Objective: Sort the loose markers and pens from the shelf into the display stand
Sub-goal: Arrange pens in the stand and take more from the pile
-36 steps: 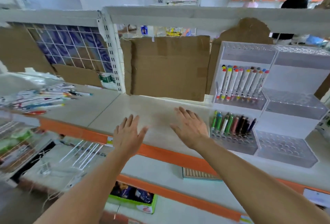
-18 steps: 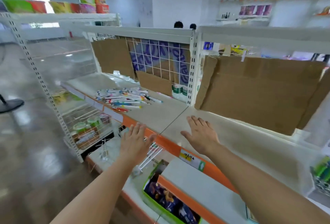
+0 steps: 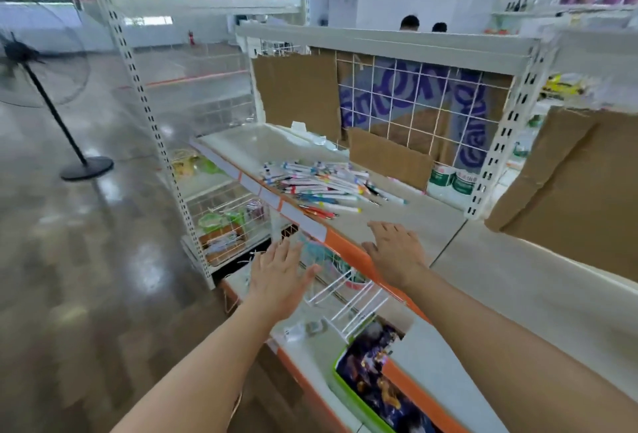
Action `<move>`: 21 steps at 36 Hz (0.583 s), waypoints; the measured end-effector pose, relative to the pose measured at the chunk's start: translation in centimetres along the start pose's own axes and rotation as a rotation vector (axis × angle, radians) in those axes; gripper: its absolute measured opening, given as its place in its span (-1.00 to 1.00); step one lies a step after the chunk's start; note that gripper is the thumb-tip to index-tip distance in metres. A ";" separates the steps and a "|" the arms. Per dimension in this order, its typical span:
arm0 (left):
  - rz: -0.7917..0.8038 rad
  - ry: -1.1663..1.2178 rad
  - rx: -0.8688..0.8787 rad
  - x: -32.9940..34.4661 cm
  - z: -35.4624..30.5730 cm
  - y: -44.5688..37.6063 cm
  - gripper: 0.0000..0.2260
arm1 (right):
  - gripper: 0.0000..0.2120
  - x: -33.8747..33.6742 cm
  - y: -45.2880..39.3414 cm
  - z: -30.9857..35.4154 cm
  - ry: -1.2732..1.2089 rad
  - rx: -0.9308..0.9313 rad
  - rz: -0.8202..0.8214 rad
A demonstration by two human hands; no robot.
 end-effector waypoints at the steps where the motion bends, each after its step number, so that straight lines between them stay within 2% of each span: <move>1: 0.000 0.001 -0.006 -0.1 0.5 -0.6 -0.39 | -0.57 0.1 -1.0 0.5 0.008 -0.005 0.002; 13: -0.004 -0.010 -0.048 -1.3 4.0 -9.6 -0.39 | -0.72 1.5 -13.0 3.8 0.079 -0.081 0.011; 15: -0.015 -0.009 -0.044 -1.7 4.3 -11.0 -0.40 | -0.69 1.8 -14.5 4.0 0.056 -0.088 0.011; 21: 0.003 0.004 -0.057 -1.5 5.1 -14.3 -0.41 | -0.74 4.2 -18.3 5.5 0.036 -0.150 0.118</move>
Point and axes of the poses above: each hand's wrist, its own y-axis away from the middle knuckle, its own x-axis out of the palm, z = x × y, the point moved 8 cm from there along -y, towards the middle knuckle, and after that the axes turned 10 degrees about y, right-handed, at the moved point
